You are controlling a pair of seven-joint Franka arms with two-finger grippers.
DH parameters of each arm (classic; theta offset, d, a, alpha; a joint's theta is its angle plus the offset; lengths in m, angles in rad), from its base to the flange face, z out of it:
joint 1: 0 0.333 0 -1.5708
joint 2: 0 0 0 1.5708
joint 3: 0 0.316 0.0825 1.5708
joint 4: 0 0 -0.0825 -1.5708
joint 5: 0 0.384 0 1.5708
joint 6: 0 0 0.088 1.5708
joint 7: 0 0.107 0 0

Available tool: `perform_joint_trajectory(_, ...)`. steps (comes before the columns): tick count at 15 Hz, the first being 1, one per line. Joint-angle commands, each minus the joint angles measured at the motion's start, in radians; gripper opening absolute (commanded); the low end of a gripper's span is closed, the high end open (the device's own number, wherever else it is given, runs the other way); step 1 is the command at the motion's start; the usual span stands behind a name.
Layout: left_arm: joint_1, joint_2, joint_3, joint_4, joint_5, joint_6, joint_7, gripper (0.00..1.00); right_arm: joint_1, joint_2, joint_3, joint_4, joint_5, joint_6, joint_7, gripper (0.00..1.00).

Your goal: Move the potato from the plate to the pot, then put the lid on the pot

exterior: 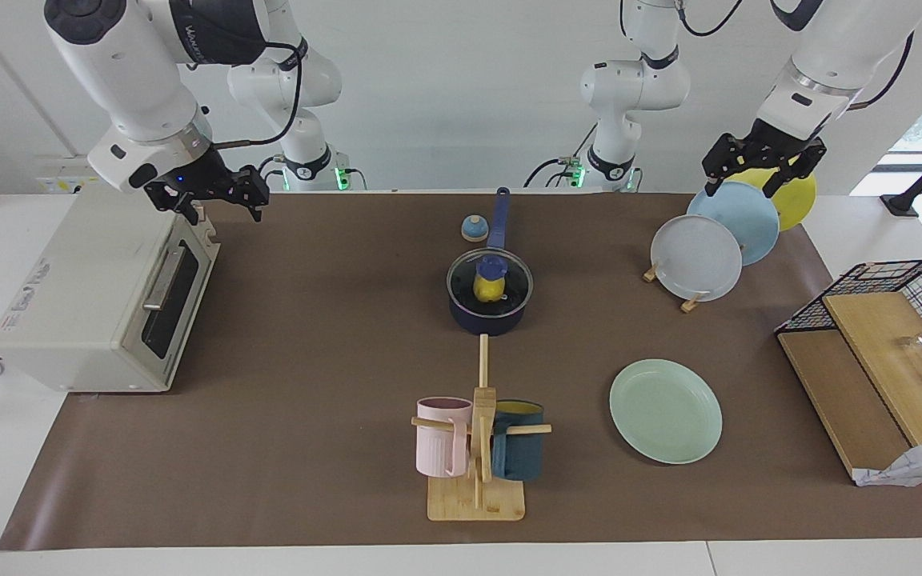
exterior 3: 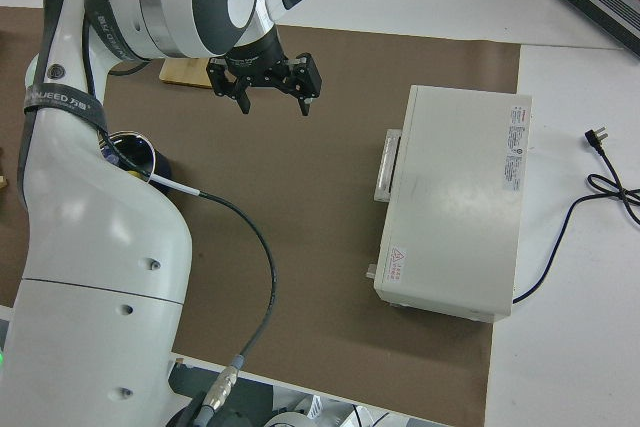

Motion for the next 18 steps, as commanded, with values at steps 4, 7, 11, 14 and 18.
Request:
perform_joint_trajectory(4, -0.004, -0.025, 0.003, -0.024, -0.011, 0.015, -0.013, 1.00, -0.004, -0.045, -0.014, -0.067, 0.010, 0.053, -0.022, 1.00)
perform_joint_trajectory(7, -0.004, -0.025, 0.003, -0.024, -0.011, 0.016, -0.013, 1.00, -0.002, -0.043, -0.017, -0.069, 0.010, 0.053, -0.022, 1.00)
perform_joint_trajectory(11, -0.004, -0.025, 0.003, -0.029, -0.011, 0.030, -0.014, 1.00, 0.001, -0.065, -0.020, -0.100, 0.011, 0.068, -0.022, 1.00)
perform_joint_trajectory(14, -0.004, -0.025, 0.003, -0.029, -0.011, 0.032, -0.016, 1.00, -0.001, -0.065, -0.023, -0.098, 0.010, 0.068, -0.024, 1.00)
perform_joint_trajectory(18, -0.004, -0.024, 0.003, -0.028, -0.011, 0.033, -0.014, 1.00, -0.010, -0.061, -0.023, -0.090, 0.005, 0.062, -0.019, 1.00)
